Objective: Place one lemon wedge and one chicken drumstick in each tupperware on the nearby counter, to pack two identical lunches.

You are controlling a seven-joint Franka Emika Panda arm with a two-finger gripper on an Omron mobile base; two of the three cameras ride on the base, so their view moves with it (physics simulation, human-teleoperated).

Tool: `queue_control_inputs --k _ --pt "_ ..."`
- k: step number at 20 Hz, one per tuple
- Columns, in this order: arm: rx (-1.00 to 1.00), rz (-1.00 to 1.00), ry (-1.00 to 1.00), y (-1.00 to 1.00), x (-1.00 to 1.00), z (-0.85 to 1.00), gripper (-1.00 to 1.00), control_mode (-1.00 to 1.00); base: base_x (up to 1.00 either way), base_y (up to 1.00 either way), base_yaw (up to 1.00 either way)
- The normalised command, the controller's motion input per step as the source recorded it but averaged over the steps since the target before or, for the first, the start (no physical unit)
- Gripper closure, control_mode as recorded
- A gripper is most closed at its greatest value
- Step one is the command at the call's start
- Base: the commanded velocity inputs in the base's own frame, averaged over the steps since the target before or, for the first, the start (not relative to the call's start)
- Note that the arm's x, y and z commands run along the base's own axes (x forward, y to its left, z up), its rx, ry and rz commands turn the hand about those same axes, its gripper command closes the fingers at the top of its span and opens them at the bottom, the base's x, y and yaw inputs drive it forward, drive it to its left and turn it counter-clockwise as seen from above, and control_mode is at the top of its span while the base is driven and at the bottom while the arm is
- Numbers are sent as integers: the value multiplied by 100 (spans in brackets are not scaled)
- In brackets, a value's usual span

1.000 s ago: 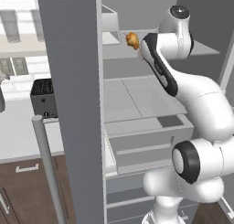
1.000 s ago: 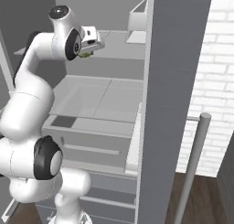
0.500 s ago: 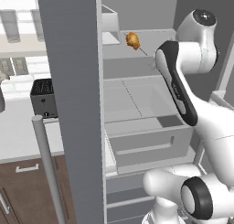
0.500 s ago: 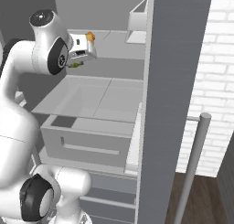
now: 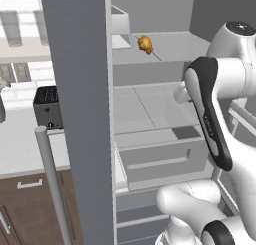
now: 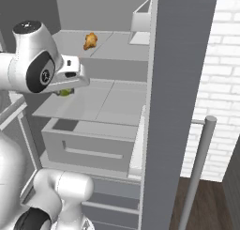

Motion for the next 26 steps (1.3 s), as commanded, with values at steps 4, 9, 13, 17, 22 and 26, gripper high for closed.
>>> queue_control_inputs --k 4,9,13,17,22,26 --pt "-2 0 21 0 -100 -65 100 -100 0 0 0" --pt "-1 0 18 0 -100 -61 100 -100 0 0 0" --pt "0 0 1 0 -25 -13 100 100 -75 0 0" --pt "0 0 0 0 0 0 100 100 -100 0 0" --pt "0 0 0 0 0 0 100 100 -100 10 0" --pt "0 0 0 0 0 0 100 100 -100 24 2"
